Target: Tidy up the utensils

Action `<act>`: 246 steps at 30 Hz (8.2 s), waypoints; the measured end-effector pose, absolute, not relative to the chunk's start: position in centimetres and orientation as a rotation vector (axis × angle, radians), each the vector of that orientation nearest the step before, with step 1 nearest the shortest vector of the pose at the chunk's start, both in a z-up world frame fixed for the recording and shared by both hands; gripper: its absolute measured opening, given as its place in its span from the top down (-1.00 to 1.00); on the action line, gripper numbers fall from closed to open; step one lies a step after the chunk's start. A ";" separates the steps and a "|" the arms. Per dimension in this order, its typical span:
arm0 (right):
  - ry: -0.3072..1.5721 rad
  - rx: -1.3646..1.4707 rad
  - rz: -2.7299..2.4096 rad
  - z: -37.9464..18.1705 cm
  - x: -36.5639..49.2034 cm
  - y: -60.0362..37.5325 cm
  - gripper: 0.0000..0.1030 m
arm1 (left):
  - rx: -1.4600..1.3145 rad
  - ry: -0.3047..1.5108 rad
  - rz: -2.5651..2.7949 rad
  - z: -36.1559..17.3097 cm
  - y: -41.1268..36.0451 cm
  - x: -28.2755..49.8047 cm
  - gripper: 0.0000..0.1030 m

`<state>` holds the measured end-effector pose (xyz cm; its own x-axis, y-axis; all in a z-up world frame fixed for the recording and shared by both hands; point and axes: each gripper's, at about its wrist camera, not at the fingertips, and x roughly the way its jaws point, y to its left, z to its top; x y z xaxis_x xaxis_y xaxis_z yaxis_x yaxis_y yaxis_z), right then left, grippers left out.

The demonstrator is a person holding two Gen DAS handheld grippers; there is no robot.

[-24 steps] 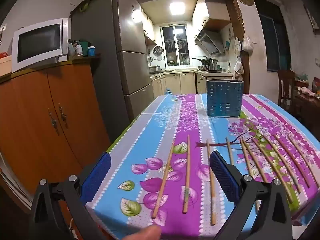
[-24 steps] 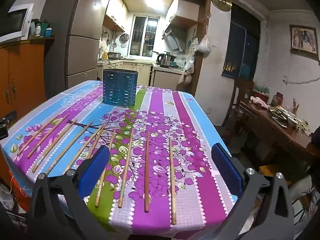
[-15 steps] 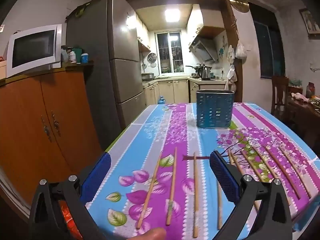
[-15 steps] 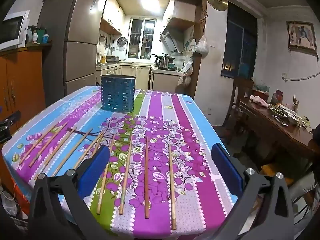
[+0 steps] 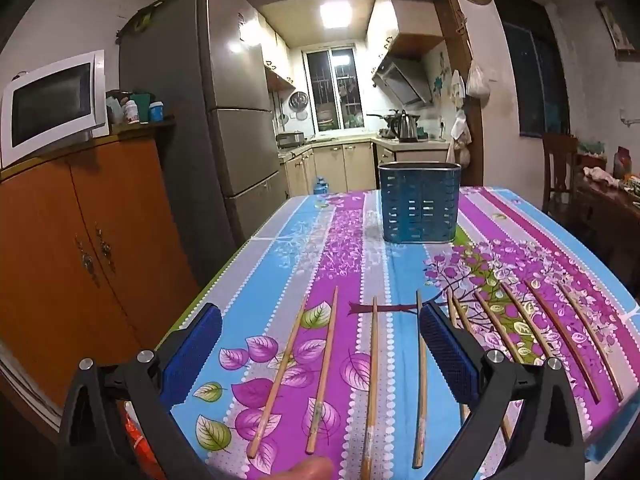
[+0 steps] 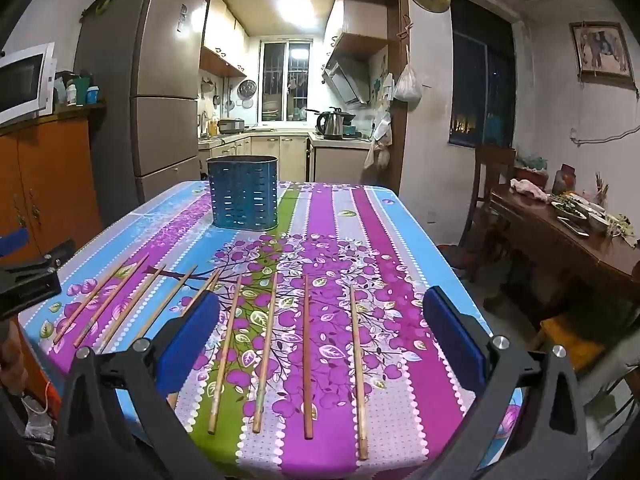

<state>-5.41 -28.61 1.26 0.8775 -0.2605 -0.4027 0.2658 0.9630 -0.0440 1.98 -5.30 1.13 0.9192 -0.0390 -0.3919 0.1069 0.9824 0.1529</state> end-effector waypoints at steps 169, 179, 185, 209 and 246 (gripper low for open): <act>0.528 0.006 -0.192 -8.4 -6.9 -20.0 0.91 | 0.170 0.444 -0.338 -10.3 5.4 -0.2 0.85; 0.416 -0.045 -0.163 -3.3 -7.5 -20.3 0.91 | 0.141 0.332 -0.314 -4.8 7.2 -0.6 0.85; 0.350 -0.042 -0.120 0.1 -6.5 -20.9 0.91 | 0.066 0.276 -0.324 -0.5 8.3 0.5 0.85; 0.367 -0.035 0.019 9.5 1.9 -25.5 0.91 | -0.028 0.283 -0.446 10.2 5.9 9.6 0.86; 0.151 -0.026 -0.011 23.7 20.0 -30.4 0.91 | -0.054 0.010 -0.583 24.6 -11.0 27.1 0.85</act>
